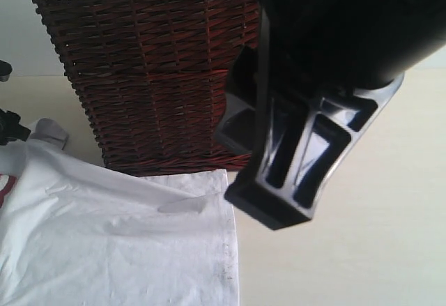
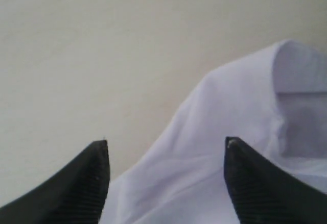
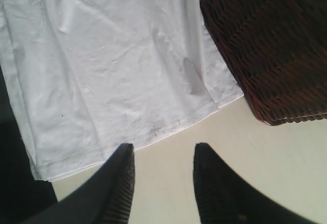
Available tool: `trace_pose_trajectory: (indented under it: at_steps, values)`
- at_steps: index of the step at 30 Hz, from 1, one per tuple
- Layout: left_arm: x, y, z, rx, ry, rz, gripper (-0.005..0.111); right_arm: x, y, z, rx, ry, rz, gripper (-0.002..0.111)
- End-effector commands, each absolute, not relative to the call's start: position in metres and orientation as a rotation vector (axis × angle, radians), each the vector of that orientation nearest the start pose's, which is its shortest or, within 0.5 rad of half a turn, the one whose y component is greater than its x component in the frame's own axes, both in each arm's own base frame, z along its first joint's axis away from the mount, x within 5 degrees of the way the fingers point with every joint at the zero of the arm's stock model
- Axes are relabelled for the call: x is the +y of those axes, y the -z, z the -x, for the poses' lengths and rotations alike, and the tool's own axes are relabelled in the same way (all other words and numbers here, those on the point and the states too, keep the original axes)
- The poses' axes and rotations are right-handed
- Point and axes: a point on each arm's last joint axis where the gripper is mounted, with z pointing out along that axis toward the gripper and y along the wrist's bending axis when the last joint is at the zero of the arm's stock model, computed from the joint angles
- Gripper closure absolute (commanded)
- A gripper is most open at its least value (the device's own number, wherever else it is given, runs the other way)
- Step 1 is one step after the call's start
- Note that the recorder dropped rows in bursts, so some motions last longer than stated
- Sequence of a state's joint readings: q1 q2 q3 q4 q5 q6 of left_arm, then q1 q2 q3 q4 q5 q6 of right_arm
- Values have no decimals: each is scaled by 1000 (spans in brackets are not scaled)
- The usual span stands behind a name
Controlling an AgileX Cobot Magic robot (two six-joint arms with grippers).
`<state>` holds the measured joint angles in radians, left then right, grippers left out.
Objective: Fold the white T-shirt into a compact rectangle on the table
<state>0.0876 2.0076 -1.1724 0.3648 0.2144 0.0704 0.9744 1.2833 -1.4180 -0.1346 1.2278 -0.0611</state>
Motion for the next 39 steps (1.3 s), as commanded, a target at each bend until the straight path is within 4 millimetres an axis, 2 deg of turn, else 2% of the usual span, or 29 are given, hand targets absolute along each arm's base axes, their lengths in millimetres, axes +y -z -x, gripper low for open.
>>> trace_pose_trajectory:
  at_steps: [1,7,9,12,15,22,26,32,34,39]
  values:
    - [52,-119,-402,2572,-295,-356,45,196,-405,-148,2221,-166,1286,71]
    - [53,-101,-402,2617,-247,-273,45,196,-405,-148,2221,-169,1286,71]
    - [53,-96,-402,2628,-236,-257,51,196,-405,-148,2221,-169,1286,71]
    - [53,-93,-402,2636,-235,-258,75,196,-405,-148,2221,-169,1286,71]
    - [54,-96,-399,2655,-247,-265,107,196,-405,-148,2220,-166,1286,71]
    - [54,-125,-395,2649,-285,-290,105,196,-405,-148,2220,-166,1286,71]
    - [43,-147,-384,2629,-341,-493,105,196,-405,-148,2220,-166,1286,71]
    - [29,-172,-354,2541,-374,-625,105,196,-405,-148,2219,-165,1289,71]
    - [27,-174,-342,2545,-381,-667,105,196,-405,-148,2216,-164,1294,71]
    - [26,-169,-307,2631,-353,-648,105,196,-405,-148,2216,-164,1294,71]
